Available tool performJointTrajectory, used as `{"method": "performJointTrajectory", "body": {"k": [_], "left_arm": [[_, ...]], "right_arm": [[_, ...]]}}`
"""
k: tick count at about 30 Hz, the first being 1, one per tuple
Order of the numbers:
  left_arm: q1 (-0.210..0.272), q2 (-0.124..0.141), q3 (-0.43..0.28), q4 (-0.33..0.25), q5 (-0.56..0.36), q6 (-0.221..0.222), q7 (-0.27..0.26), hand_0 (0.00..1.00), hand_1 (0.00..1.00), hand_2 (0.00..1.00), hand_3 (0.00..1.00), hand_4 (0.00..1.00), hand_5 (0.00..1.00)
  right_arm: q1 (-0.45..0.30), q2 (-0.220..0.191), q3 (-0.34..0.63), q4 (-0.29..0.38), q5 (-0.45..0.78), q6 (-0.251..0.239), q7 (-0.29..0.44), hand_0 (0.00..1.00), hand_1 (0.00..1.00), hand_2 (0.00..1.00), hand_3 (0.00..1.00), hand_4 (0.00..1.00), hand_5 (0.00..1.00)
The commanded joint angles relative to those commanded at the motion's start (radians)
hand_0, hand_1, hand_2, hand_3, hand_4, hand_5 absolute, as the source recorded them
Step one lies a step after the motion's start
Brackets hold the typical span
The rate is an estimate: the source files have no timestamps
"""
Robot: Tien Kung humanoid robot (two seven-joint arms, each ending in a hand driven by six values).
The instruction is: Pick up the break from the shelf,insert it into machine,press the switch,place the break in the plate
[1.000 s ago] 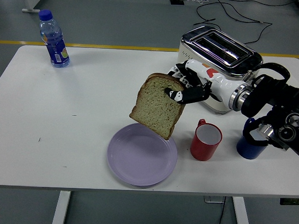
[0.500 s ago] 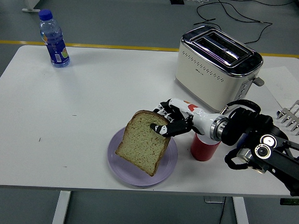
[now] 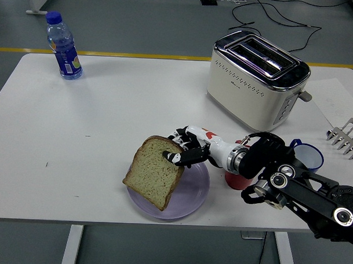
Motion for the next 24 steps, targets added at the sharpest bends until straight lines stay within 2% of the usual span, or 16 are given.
{"method": "performJointTrajectory", "body": {"k": [11,12,17,18,23,24], "left_arm": [[-0.001,-0.002,0.004,0.000,-0.008,0.001,0.000,0.660,0.575,0.603,0.623,0.328,0.998],[-0.001,-0.003,0.004,0.000,-0.005,0.000,0.000,0.660,0.575,0.603,0.622,0.328,0.998],[0.000,-0.004,0.005,0.000,-0.008,0.001,0.001,0.660,0.575,0.603,0.622,0.328,0.998],[0.000,-0.004,0.005,0.000,-0.009,0.001,0.001,0.660,0.575,0.603,0.623,0.328,0.998],[0.000,-0.004,0.010,0.000,-0.012,0.001,0.002,0.660,0.575,0.603,0.623,0.328,0.998],[0.000,-0.004,0.012,0.000,-0.014,0.001,0.002,0.660,0.576,0.602,0.624,0.328,0.998]], "right_arm": [[-0.001,0.033,-0.022,-0.088,-0.012,0.008,0.012,0.149,0.216,0.314,0.463,0.434,0.002],[0.001,0.039,-0.026,-0.099,-0.024,0.014,0.015,0.193,0.263,0.371,0.497,0.453,0.002],[0.006,0.049,-0.032,-0.125,-0.088,0.037,0.024,0.193,0.263,0.371,0.497,0.453,0.002],[0.007,0.050,-0.033,-0.127,-0.093,0.040,0.024,0.197,0.324,0.415,0.515,0.500,0.002],[0.020,0.061,-0.045,-0.154,-0.175,0.080,0.025,0.197,0.324,0.415,0.515,0.500,0.002],[0.022,0.064,-0.046,-0.158,-0.196,0.089,0.026,0.314,0.422,0.495,0.536,0.530,0.050]]}}
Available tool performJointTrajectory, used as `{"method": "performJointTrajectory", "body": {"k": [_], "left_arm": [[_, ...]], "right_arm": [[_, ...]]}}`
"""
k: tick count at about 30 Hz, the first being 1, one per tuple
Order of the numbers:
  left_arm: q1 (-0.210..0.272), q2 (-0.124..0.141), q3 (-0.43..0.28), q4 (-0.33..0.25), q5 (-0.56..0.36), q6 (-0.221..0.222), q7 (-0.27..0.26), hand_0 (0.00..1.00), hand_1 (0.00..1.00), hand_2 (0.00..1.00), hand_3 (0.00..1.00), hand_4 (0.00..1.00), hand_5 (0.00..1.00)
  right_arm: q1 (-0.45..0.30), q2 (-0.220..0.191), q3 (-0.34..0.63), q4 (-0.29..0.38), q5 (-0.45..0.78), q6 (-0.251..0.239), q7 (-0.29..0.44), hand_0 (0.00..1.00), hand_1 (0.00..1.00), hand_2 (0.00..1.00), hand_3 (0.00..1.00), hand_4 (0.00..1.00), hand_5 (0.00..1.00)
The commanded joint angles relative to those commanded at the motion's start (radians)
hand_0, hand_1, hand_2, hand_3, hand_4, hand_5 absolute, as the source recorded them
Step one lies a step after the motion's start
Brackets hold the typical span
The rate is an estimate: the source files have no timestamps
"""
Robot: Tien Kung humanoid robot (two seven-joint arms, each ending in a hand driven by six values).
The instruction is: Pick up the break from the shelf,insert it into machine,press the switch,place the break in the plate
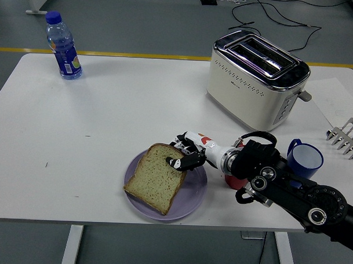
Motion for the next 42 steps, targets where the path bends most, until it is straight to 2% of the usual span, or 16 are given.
{"method": "performJointTrajectory", "body": {"k": [6,7,11,12,17,18,24,25,30,31,34,36,37,42], "left_arm": [[-0.001,0.000,0.001,0.000,-0.001,0.000,0.000,0.660,0.576,0.602,0.624,0.328,0.998],[-0.001,0.000,0.002,0.000,-0.001,0.000,0.000,0.660,0.575,0.601,0.624,0.329,0.998],[0.001,0.000,0.001,0.000,0.001,0.000,0.000,0.660,0.575,0.601,0.624,0.329,0.998],[0.001,0.000,0.001,0.000,0.001,0.000,0.000,0.660,0.576,0.602,0.622,0.329,0.998],[0.003,-0.001,0.000,0.000,0.005,0.000,0.001,0.660,0.576,0.602,0.622,0.329,0.998],[0.004,-0.001,-0.001,0.000,0.007,-0.001,0.001,0.660,0.576,0.602,0.623,0.329,0.998],[0.007,-0.002,-0.003,0.000,0.011,-0.001,0.002,0.660,0.576,0.602,0.623,0.329,0.998],[0.008,-0.002,-0.003,0.000,0.011,-0.001,0.001,0.660,0.576,0.602,0.623,0.329,0.998],[0.008,-0.001,0.003,0.000,0.004,-0.001,0.000,0.660,0.576,0.602,0.623,0.329,0.998],[0.007,-0.001,0.004,0.000,0.003,-0.001,0.000,0.660,0.576,0.602,0.623,0.328,0.998],[0.006,0.000,0.007,0.000,-0.001,-0.001,-0.001,0.660,0.576,0.602,0.623,0.328,0.998],[0.005,0.001,0.009,0.000,-0.004,-0.001,-0.002,0.660,0.576,0.602,0.623,0.328,0.998],[0.005,0.001,0.010,0.000,-0.005,-0.001,-0.002,0.660,0.576,0.602,0.623,0.329,0.998],[0.002,0.001,0.010,0.000,-0.008,-0.001,-0.003,0.660,0.576,0.602,0.623,0.329,0.998]], "right_arm": [[0.005,0.006,-0.003,-0.009,-0.065,0.035,0.011,0.314,0.422,0.495,0.536,0.530,0.050],[0.006,0.007,-0.002,-0.009,-0.080,0.042,0.016,0.470,0.552,0.562,0.591,0.612,0.121],[0.008,0.007,0.005,-0.005,-0.120,0.055,0.028,0.470,0.552,0.562,0.591,0.612,0.121],[0.009,0.007,0.006,-0.005,-0.125,0.056,0.030,0.584,0.625,0.630,0.664,0.664,0.168],[0.013,0.006,0.012,-0.002,-0.168,0.073,0.032,0.584,0.625,0.630,0.664,0.664,0.168],[0.011,0.006,0.015,-0.002,-0.182,0.079,0.032,0.683,0.691,0.701,0.740,0.712,0.207],[0.008,0.003,0.024,0.004,-0.223,0.099,0.030,0.683,0.691,0.701,0.740,0.712,0.207],[0.007,0.003,0.029,0.005,-0.230,0.103,0.031,0.756,0.737,0.762,0.785,0.733,0.226],[0.005,-0.001,0.039,0.008,-0.240,0.103,0.035,0.756,0.737,0.762,0.785,0.733,0.226],[0.004,-0.001,0.041,0.009,-0.241,0.102,0.035,0.849,0.805,0.847,0.838,0.744,0.242],[0.004,-0.005,0.048,0.017,-0.240,0.099,0.037,0.849,0.805,0.847,0.838,0.744,0.242],[0.003,-0.009,0.057,0.027,-0.240,0.097,0.040,0.849,0.805,0.847,0.838,0.744,0.242],[0.003,-0.012,0.065,0.035,-0.241,0.096,0.041,0.892,0.841,0.901,0.871,0.753,0.243],[-0.007,-0.030,0.107,0.083,-0.236,0.093,0.048,0.892,0.841,0.901,0.871,0.753,0.243]]}}
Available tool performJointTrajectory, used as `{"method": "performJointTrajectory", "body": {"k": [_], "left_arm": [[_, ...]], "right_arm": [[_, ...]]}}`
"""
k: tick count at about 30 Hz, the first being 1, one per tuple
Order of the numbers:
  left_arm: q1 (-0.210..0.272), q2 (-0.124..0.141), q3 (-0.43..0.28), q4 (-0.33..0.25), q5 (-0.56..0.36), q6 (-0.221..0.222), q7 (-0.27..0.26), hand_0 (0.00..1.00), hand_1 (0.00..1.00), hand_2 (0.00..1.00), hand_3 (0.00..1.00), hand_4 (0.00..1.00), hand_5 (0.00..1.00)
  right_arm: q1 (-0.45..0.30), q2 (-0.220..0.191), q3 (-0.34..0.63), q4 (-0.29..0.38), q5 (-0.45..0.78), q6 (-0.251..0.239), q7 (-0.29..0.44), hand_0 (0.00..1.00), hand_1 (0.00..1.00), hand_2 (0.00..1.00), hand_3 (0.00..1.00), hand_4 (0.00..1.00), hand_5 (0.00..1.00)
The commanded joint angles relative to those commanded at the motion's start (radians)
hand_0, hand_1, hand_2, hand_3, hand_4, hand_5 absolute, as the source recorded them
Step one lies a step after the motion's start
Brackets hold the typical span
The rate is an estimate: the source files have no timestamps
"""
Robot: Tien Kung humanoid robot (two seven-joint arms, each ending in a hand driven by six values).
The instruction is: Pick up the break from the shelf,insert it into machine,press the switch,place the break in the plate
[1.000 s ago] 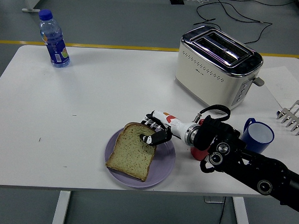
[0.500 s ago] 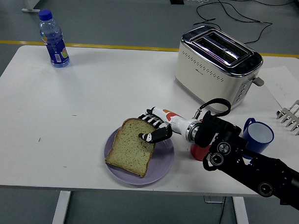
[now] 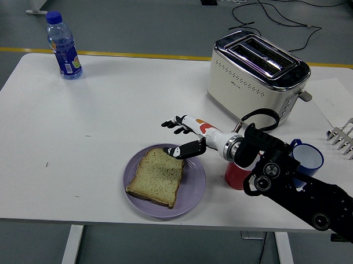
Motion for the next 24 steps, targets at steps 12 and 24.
{"method": "performJointTrajectory", "body": {"k": [12,24], "left_arm": [[-0.003,0.002,-0.005,0.000,-0.002,-0.001,-0.003,0.660,0.576,0.602,0.622,0.330,0.998],[-0.001,0.001,-0.017,0.000,0.014,-0.003,0.000,0.660,0.576,0.602,0.624,0.330,0.998]], "right_arm": [[-0.050,-0.106,0.257,0.223,0.290,-0.090,0.266,0.903,0.864,0.909,0.883,0.759,0.291],[-0.112,-0.195,0.583,0.174,0.796,-0.104,0.581,0.799,0.748,0.762,0.736,0.551,0.295]]}}
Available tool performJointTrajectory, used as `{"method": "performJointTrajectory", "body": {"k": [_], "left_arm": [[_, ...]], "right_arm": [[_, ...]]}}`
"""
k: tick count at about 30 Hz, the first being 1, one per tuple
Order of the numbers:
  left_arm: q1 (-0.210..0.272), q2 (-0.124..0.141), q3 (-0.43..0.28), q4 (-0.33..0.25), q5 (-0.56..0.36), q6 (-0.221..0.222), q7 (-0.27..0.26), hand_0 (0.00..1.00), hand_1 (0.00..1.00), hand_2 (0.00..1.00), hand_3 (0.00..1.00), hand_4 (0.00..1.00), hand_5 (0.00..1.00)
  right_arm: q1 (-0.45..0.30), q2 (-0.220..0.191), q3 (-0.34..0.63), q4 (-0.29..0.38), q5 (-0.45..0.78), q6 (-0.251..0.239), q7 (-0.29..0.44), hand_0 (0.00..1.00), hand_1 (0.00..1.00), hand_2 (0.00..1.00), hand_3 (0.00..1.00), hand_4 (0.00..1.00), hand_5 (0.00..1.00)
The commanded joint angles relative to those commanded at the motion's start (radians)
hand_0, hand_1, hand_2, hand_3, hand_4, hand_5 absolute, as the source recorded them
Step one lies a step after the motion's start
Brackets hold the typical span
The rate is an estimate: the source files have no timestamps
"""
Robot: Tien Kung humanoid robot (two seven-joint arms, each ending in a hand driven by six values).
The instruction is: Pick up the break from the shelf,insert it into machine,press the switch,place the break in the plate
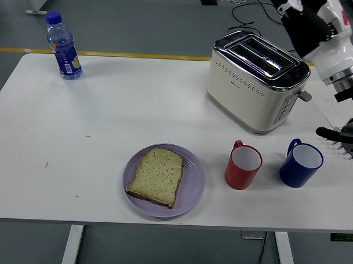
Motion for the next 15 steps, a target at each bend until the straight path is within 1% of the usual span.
{"method": "performJointTrajectory", "body": {"k": [1,2,3,6,7,8,9,13,15], "left_arm": [[0.000,0.000,0.000,0.000,0.000,0.000,0.000,0.660,0.576,0.602,0.623,0.330,0.998],[0.000,0.000,-0.001,0.000,0.002,0.000,0.000,0.660,0.576,0.602,0.623,0.330,0.998],[0.000,0.000,-0.001,0.000,0.002,0.000,0.001,0.660,0.576,0.602,0.623,0.330,0.998],[0.001,-0.001,-0.002,0.000,0.003,0.002,0.001,0.660,0.576,0.602,0.623,0.330,0.998],[0.001,-0.001,-0.002,0.000,0.003,0.002,0.001,0.660,0.576,0.603,0.624,0.330,0.998],[0.001,-0.002,-0.003,0.000,0.004,0.002,0.001,0.660,0.576,0.603,0.624,0.330,0.998],[0.002,-0.002,-0.005,0.000,0.006,0.002,0.001,0.660,0.576,0.603,0.624,0.330,0.998],[0.002,-0.003,-0.011,0.000,0.013,0.001,0.002,0.659,0.576,0.603,0.623,0.328,0.998],[0.003,-0.003,-0.014,0.000,0.016,0.001,0.003,0.659,0.576,0.603,0.623,0.328,0.998]], "right_arm": [[-0.001,-0.001,0.006,-0.004,0.039,0.000,0.002,0.789,0.737,0.751,0.714,0.537,0.295],[-0.011,-0.008,0.039,-0.037,0.085,-0.007,0.020,0.789,0.737,0.751,0.714,0.537,0.295],[-0.018,-0.012,0.054,-0.053,0.124,-0.008,0.027,0.789,0.737,0.751,0.714,0.537,0.295],[-0.053,-0.030,0.138,-0.150,0.251,-0.002,0.039,0.789,0.737,0.751,0.714,0.537,0.295],[-0.056,-0.032,0.150,-0.169,0.288,-0.001,0.040,0.788,0.734,0.747,0.692,0.508,0.296],[-0.064,-0.034,0.165,-0.187,0.315,0.002,0.041,0.788,0.734,0.747,0.692,0.508,0.296],[-0.077,-0.037,0.194,-0.227,0.350,0.005,0.043,0.788,0.734,0.747,0.692,0.508,0.296],[-0.116,-0.041,0.258,-0.337,0.396,0.010,0.052,0.787,0.728,0.743,0.685,0.503,0.304],[-0.132,-0.041,0.275,-0.373,0.406,0.015,0.047,0.787,0.728,0.743,0.685,0.503,0.304]]}}
